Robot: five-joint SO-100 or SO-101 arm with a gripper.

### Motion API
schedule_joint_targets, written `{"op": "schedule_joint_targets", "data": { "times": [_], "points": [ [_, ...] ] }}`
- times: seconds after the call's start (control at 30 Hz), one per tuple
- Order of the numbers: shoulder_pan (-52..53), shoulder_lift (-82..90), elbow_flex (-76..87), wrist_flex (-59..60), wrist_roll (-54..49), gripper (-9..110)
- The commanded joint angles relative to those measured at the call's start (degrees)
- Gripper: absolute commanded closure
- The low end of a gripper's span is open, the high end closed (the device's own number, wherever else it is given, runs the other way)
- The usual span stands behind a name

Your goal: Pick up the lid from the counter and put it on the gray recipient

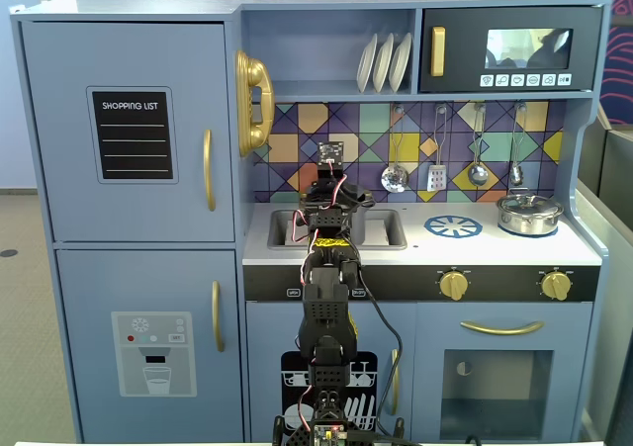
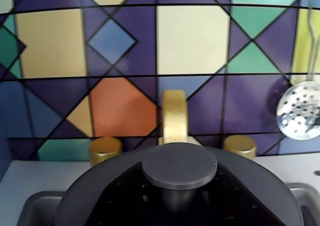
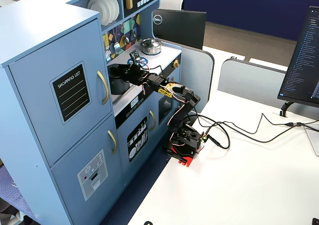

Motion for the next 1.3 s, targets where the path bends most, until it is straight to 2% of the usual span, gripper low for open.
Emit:
{"op": "schedule_joint_targets", "data": {
  "times": [0.0, 0.53, 0.67, 0.8, 0.87, 0.97, 1.1, 1.17, 1.27],
  "points": [
    [-0.3, 0.3, 0.0, -2.5, -1.1, 102],
    [1.2, 3.3, 4.1, -2.3, -3.9, 101],
    [1.7, 5.3, 3.1, 2.2, -3.7, 80],
    [1.6, 8.4, -1.0, 8.0, -4.8, 75],
    [1.8, 12.3, -4.4, 16.0, -4.8, 76],
    [1.9, 20.7, -9.7, 36.4, -3.7, 79],
    [3.0, 32.5, -9.4, 57.9, -4.1, 85],
    [4.0, 36.9, -6.2, 64.7, -3.5, 89],
    [2.8, 41.0, 2.5, 69.8, -3.1, 102]
  ]
}}
